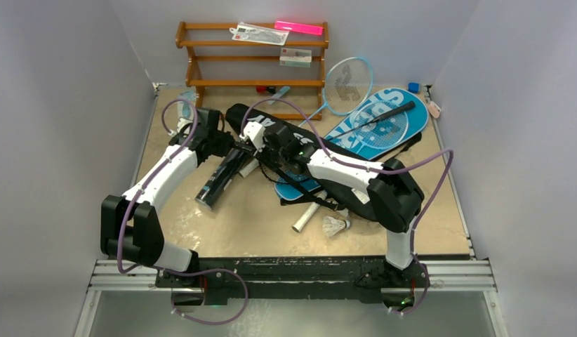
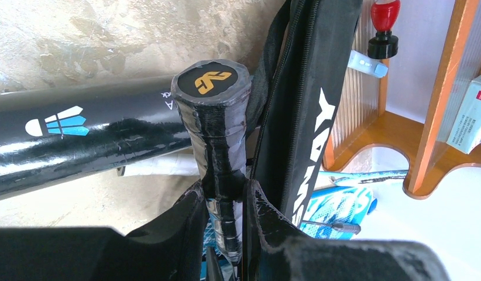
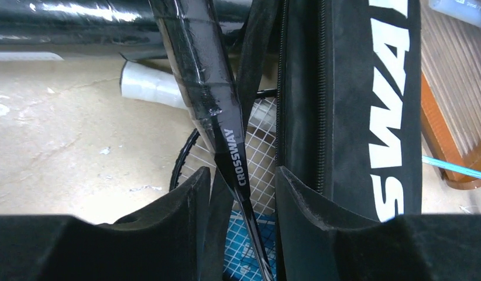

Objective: Pack up the badminton gear
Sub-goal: Place the racket in the racket bag.

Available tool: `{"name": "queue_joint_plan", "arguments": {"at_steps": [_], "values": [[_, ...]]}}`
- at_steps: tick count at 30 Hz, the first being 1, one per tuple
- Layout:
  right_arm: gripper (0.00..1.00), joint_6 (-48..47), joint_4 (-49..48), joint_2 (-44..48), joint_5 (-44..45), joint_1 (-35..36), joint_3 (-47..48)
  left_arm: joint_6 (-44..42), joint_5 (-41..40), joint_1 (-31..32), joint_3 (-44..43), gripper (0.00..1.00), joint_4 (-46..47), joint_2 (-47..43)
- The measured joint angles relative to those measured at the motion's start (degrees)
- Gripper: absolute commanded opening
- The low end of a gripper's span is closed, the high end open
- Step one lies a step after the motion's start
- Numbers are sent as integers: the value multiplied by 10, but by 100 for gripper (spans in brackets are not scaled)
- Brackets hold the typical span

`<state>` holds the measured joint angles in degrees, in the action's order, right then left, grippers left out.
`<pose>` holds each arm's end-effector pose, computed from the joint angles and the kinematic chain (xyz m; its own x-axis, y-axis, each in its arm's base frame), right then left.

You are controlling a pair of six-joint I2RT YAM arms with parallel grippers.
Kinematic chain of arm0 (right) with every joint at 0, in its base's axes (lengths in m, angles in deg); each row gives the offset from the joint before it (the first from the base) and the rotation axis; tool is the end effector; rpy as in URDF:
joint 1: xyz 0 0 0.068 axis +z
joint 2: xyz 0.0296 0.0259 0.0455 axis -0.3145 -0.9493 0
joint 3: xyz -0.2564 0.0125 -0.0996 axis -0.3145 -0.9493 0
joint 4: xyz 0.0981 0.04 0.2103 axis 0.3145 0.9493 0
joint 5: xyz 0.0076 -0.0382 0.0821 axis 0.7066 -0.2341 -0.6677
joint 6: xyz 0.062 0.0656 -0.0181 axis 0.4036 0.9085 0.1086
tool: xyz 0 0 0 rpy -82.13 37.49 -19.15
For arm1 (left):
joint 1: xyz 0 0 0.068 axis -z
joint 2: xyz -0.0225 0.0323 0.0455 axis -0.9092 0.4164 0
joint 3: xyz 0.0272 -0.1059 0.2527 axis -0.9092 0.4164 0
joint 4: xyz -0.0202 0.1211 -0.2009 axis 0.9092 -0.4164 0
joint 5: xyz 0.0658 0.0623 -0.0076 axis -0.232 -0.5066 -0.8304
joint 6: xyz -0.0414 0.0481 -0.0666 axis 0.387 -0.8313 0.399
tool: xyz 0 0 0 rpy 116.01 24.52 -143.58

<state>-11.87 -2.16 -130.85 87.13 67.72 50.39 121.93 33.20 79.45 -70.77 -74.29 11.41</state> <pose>0.3068 0.3457 0.2426 -0.1171 -0.5662 -0.8159 -0.7652 0.5751 -0.2893 0.3080 -0.0607 0.2464 -0.1922 -0.9580 -0.2131 -0.7135 0.2855 -0.6398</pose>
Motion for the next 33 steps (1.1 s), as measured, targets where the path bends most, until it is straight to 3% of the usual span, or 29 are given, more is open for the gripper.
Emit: {"name": "queue_joint_plan", "arguments": {"at_steps": [4,7,12,15,19,27,33], "values": [[18,-8,-8,-15,9,0,-1,-6,2,0,-3,39,-3,0],[10,-24,-24,-12,8,0,-10,-52,7,-9,-27,42,-17,4],[7,-23,-44,-2,11,0,-31,-161,80,-109,-73,46,-12,11],[7,-22,-53,0,12,0,-38,-205,111,-190,-75,47,-9,11],[7,-22,-66,14,12,-2,-56,-236,165,-253,-64,45,15,11],[9,-22,-102,82,9,-7,-113,-264,329,-273,40,44,179,58],[10,-22,-115,148,-1,-19,-133,-266,381,-239,75,41,273,94]]}}
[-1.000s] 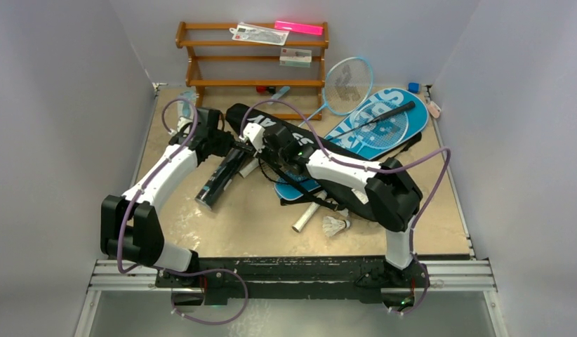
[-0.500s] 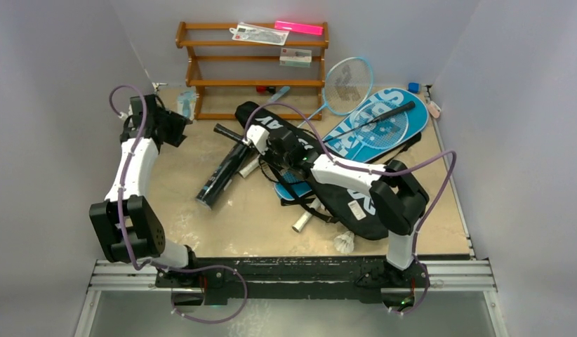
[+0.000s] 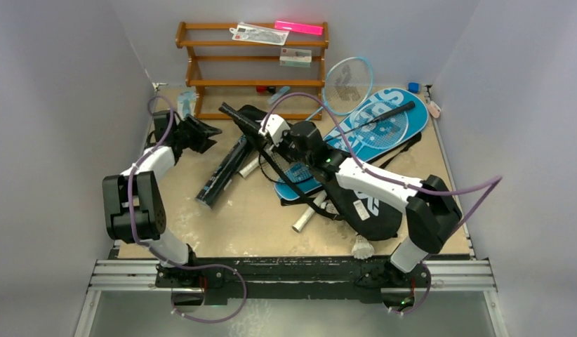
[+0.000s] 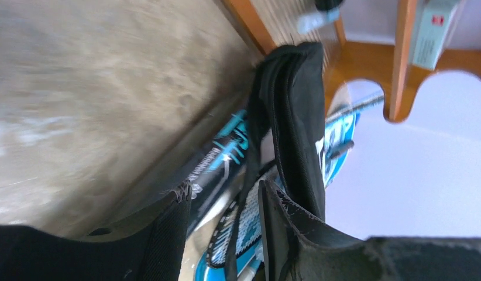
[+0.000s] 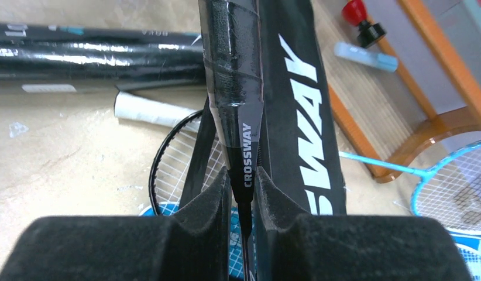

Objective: Pack up the badminton gear
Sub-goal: Place the racket in the racket bag.

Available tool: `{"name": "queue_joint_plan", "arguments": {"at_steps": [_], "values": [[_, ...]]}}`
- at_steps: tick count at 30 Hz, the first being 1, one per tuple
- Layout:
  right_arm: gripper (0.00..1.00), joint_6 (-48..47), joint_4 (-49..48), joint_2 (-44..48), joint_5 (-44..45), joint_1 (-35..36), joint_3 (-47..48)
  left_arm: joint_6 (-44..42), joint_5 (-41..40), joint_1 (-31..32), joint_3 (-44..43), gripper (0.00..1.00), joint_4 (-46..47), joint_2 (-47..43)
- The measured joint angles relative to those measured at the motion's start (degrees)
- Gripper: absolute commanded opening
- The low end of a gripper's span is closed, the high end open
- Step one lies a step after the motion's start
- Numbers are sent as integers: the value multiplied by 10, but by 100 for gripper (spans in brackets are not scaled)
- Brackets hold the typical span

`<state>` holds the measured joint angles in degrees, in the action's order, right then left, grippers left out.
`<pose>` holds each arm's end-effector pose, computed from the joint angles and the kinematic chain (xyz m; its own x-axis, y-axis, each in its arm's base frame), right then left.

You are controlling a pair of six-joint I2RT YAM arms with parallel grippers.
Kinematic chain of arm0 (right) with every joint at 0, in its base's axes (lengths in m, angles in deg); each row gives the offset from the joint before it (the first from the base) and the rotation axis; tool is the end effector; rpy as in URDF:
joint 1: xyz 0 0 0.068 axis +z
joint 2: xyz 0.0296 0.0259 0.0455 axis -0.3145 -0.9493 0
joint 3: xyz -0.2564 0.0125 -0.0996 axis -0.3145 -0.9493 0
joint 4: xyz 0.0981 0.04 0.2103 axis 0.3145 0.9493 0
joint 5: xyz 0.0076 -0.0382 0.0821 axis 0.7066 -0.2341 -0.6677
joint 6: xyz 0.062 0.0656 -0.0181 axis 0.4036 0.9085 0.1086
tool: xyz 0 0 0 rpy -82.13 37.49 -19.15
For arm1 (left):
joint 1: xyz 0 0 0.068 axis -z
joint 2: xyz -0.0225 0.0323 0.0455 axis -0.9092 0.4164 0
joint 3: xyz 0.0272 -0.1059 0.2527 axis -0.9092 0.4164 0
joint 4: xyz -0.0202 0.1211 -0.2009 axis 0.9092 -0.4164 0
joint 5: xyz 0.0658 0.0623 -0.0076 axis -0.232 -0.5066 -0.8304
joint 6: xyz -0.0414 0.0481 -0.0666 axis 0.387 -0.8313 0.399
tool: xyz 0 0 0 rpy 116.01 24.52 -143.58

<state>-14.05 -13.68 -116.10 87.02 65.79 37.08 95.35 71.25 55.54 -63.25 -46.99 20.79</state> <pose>0.2831 0.2971 0.2941 0.0234 -0.4416 -0.8969 -0.7014 0.6320 -0.3295 0.3578 0.0241 0.2086 -0.4967 -0.8479 -0.1854 -0.4085 0.4169 -0.8120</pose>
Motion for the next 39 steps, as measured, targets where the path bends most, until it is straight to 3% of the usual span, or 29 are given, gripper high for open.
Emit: {"name": "queue_joint_plan", "arguments": {"at_steps": [11,16,21,39], "values": [[10,3,-19,40,-24,-20,-11,32,-19,127,-7,39,85,34],[10,6,-19,44,-36,-26,-19,82,-22,135,22,41,177,34],[10,10,-20,45,-42,-31,-19,122,-21,143,48,26,237,34],[10,16,-20,45,-50,-38,-19,165,-30,160,52,25,262,45]]}}
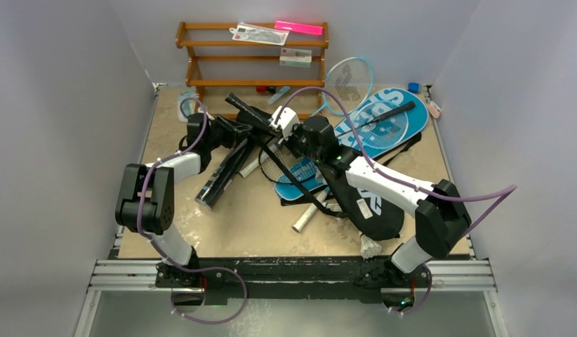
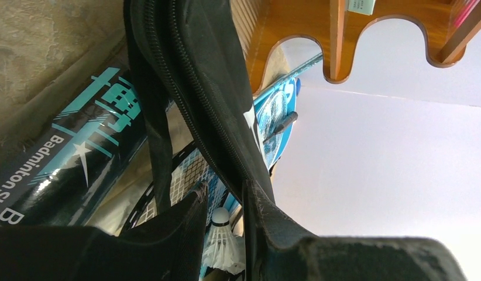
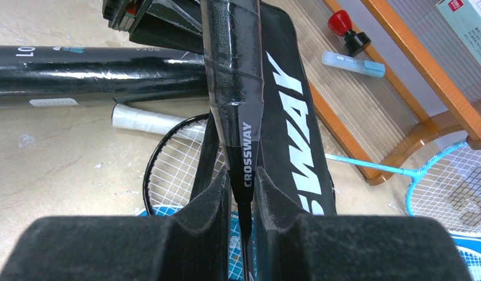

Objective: Pack up the badminton gear
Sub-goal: Place the racket in the racket bag.

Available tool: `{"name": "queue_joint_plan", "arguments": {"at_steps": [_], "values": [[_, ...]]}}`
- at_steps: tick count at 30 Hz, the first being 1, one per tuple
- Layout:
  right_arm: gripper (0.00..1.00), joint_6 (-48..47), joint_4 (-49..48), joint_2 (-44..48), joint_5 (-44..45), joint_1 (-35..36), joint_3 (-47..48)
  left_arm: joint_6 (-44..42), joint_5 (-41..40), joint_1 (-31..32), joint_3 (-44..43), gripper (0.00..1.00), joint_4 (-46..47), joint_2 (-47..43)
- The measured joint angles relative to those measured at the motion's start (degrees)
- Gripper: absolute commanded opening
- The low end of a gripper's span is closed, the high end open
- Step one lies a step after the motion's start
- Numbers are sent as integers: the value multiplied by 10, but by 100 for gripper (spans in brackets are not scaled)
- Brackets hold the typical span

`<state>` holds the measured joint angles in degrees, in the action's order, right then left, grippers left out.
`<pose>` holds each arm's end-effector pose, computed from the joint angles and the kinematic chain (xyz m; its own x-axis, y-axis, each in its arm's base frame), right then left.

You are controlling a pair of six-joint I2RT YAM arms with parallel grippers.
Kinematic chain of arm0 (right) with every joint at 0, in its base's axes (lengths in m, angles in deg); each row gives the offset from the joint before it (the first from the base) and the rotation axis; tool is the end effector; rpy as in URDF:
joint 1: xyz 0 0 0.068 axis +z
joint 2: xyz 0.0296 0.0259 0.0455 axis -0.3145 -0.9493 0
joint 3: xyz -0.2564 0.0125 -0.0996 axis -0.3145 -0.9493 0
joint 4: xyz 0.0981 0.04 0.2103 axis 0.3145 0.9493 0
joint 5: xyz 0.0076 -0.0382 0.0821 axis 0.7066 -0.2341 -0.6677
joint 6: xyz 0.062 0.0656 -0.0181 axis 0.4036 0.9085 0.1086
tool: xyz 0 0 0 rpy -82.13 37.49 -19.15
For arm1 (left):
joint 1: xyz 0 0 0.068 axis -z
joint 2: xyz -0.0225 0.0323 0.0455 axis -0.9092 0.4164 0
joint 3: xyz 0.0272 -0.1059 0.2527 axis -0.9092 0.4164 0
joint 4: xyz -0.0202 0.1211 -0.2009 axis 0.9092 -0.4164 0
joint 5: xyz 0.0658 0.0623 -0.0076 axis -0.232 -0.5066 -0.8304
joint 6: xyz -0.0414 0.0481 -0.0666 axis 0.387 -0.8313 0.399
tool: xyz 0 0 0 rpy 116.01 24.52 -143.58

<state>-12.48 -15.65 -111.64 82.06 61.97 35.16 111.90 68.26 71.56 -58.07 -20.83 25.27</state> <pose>0.2860 0.2719 0.3165 0.0468 -0.3577 -0.9327 -0.7013 0.6532 -0.2857 0.3782 -0.0746 0.2087 -0.5576 -0.8226 -0.1115 -0.2250 0.2790 -0.9335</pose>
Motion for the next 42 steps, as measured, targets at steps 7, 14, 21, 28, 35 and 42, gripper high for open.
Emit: {"name": "queue_joint_plan", "arguments": {"at_steps": [7,14,21,28,35,42], "values": [[10,4,0,0,-7,-3,0,0,-4,5,0,25,0,23],[10,4,0,0,-16,-3,0,0,-5,17,-16,30,0,61],[10,4,0,0,-17,-3,0,0,-9,17,-24,32,3,65],[10,4,0,0,-20,-3,0,11,-13,17,-24,32,27,65],[10,4,2,0,-30,-3,0,21,-16,17,-33,33,29,65],[9,4,4,0,-30,-3,0,20,-17,18,-66,36,14,76]]}}
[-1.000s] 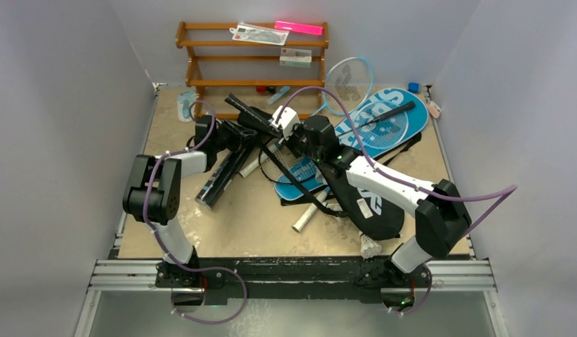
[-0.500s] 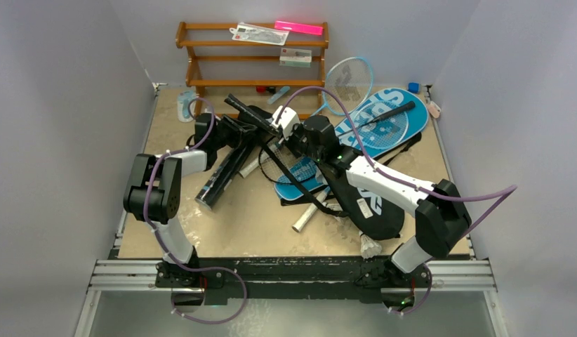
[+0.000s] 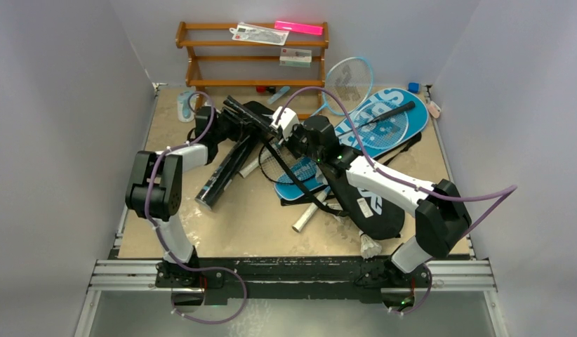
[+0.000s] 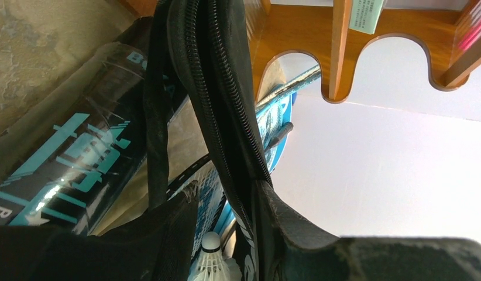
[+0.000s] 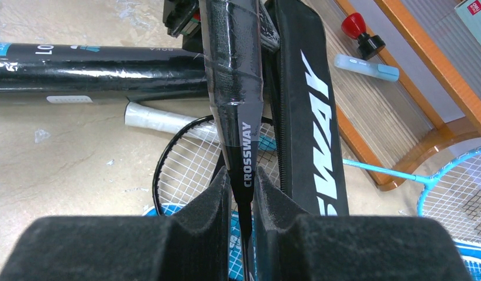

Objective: Pack up the badminton gear
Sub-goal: Place the racket in the racket bag.

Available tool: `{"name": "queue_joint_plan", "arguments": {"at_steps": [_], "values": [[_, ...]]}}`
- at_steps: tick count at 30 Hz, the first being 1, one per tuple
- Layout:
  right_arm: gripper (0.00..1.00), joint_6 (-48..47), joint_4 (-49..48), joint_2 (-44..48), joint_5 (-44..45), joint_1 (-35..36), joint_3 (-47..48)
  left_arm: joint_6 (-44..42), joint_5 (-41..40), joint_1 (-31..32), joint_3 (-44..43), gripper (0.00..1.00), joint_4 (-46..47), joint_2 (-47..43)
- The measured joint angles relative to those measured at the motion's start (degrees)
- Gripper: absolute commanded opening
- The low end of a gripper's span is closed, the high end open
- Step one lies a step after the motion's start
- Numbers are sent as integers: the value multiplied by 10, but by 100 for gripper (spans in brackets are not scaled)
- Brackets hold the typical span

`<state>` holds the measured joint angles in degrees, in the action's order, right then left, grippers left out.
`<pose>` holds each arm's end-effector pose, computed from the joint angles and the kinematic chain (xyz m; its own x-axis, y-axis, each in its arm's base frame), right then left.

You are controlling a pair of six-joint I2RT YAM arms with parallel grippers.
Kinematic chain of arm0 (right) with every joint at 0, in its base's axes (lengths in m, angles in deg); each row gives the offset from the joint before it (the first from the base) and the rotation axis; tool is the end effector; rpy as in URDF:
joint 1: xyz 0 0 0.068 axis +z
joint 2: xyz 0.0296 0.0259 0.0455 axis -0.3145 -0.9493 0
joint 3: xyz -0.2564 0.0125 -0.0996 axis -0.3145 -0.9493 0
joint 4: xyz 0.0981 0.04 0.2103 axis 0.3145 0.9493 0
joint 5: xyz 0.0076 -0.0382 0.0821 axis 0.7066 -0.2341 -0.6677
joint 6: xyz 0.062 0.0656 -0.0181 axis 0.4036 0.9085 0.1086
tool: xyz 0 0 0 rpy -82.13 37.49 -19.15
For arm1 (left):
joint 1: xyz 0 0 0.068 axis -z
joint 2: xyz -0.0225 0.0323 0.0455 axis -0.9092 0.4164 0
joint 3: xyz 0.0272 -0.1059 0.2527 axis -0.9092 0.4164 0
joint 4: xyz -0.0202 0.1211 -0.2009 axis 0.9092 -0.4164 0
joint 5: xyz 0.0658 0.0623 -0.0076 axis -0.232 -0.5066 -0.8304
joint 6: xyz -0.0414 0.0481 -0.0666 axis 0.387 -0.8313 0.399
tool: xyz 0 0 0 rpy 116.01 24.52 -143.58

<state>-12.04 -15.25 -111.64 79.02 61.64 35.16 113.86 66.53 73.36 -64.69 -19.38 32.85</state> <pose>0.2843 0.2733 0.3154 0.0451 -0.3471 -0.9367 -0.7346 0.6239 -0.2666 0.4098 -0.0889 0.1999 -0.5515 -0.8290 -0.0932 -0.2339 0.2609 -0.9366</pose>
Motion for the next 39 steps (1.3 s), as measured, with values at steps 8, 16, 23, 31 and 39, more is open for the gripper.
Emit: {"name": "queue_joint_plan", "arguments": {"at_steps": [8,16,23,31,39], "values": [[9,0,0,0,-2,0,0,0,-5,6,-17,25,-12,33],[9,3,2,0,-15,0,0,-7,-20,7,-84,12,-43,57],[8,9,5,0,-15,0,0,-35,-29,8,-167,1,-61,58],[8,16,5,0,-11,-2,0,-36,-34,12,-130,20,-65,62],[8,26,4,2,-10,-10,0,-47,-60,11,-48,33,-98,1]]}}
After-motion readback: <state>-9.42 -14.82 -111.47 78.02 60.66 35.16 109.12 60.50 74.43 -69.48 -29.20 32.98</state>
